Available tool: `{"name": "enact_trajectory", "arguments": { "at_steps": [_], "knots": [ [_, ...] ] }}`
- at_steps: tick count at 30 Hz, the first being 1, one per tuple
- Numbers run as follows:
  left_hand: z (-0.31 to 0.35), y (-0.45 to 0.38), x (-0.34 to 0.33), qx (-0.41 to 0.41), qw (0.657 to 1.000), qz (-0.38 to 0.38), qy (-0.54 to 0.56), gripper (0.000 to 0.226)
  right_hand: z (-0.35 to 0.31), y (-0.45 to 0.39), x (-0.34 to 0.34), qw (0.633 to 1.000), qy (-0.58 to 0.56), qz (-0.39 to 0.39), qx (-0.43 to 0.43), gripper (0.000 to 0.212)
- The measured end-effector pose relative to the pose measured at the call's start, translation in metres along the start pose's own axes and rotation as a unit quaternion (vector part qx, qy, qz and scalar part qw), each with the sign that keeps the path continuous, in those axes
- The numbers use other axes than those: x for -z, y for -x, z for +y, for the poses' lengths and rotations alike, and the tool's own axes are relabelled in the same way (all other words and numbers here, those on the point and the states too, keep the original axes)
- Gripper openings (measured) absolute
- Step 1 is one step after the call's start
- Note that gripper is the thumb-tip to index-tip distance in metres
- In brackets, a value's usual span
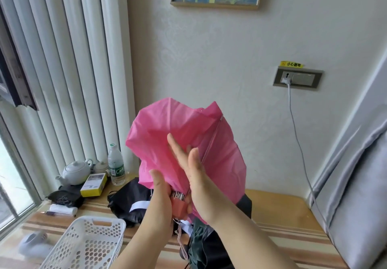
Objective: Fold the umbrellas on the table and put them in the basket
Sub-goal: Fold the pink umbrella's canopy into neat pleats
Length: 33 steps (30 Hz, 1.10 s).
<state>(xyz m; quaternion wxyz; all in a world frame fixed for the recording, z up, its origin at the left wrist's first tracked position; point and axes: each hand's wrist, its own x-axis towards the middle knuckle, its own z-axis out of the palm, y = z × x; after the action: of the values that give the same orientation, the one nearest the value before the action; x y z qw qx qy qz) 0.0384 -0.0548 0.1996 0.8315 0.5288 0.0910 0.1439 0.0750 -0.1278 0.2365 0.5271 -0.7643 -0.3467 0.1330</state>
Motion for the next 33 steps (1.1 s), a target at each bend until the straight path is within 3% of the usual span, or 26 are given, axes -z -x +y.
{"name": "enact_trajectory", "arguments": {
  "at_steps": [3, 5, 7, 9, 11, 13, 15, 18, 21, 25, 27, 28, 30, 31, 33],
  "knots": [
    [0.01, 0.006, 0.002, -0.03, 0.998, -0.015, -0.047, 0.044, -0.002, 0.006, 0.006, 0.998, -0.051, -0.046, -0.014, 0.068],
    [0.013, 0.007, 0.005, -0.034, 0.997, -0.023, -0.07, 0.051, -0.003, -0.001, 0.009, 0.995, -0.073, -0.074, -0.006, 0.071],
    [0.014, 0.009, 0.006, -0.026, 0.998, -0.021, -0.06, 0.055, -0.001, 0.0, 0.013, 0.996, -0.076, -0.049, 0.016, 0.075],
    [0.015, 0.008, 0.007, -0.005, 1.0, -0.016, -0.015, 0.049, 0.002, 0.011, 0.017, 0.996, -0.062, 0.04, 0.055, 0.066],
    [0.014, 0.007, 0.009, 0.003, 1.0, -0.013, 0.014, 0.037, -0.003, 0.028, 0.023, 0.976, -0.057, 0.201, 0.068, 0.041],
    [0.015, 0.007, 0.011, 0.001, 1.0, -0.012, -0.001, 0.031, -0.004, 0.033, 0.029, 0.955, -0.009, 0.297, -0.001, 0.023],
    [0.012, 0.006, 0.01, -0.001, 0.999, -0.008, -0.049, 0.028, -0.003, 0.027, 0.032, 0.962, 0.026, 0.245, -0.121, 0.038],
    [0.008, 0.008, 0.006, 0.016, 0.993, -0.026, -0.118, 0.021, 0.002, 0.017, 0.032, 0.953, -0.079, 0.216, -0.2, 0.057],
    [0.009, 0.013, -0.002, 0.007, 0.981, -0.079, -0.174, 0.025, 0.012, 0.009, 0.028, 0.929, -0.147, 0.304, -0.152, 0.037],
    [0.019, 0.018, -0.015, -0.018, 0.982, -0.062, -0.176, 0.022, 0.022, 0.001, 0.029, 0.901, -0.209, 0.354, -0.137, 0.071],
    [0.015, 0.019, -0.016, -0.062, 0.982, -0.011, -0.178, 0.062, 0.025, -0.002, 0.031, 0.892, -0.219, 0.372, -0.136, 0.067],
    [0.012, 0.022, -0.014, -0.095, 0.976, 0.014, -0.194, 0.083, 0.024, -0.003, 0.032, 0.888, -0.212, 0.386, -0.134, 0.062],
    [0.003, 0.03, -0.013, -0.164, 0.944, 0.051, -0.282, 0.102, 0.021, -0.002, 0.034, 0.888, -0.178, 0.403, -0.129, 0.044],
    [-0.003, 0.033, -0.012, -0.207, 0.914, 0.056, -0.344, 0.1, 0.017, 0.0, 0.035, 0.888, -0.164, 0.41, -0.129, 0.035],
    [-0.014, 0.032, -0.009, -0.275, 0.837, 0.027, -0.473, 0.079, 0.014, 0.002, 0.035, 0.887, -0.161, 0.414, -0.122, 0.036]
  ]
}}
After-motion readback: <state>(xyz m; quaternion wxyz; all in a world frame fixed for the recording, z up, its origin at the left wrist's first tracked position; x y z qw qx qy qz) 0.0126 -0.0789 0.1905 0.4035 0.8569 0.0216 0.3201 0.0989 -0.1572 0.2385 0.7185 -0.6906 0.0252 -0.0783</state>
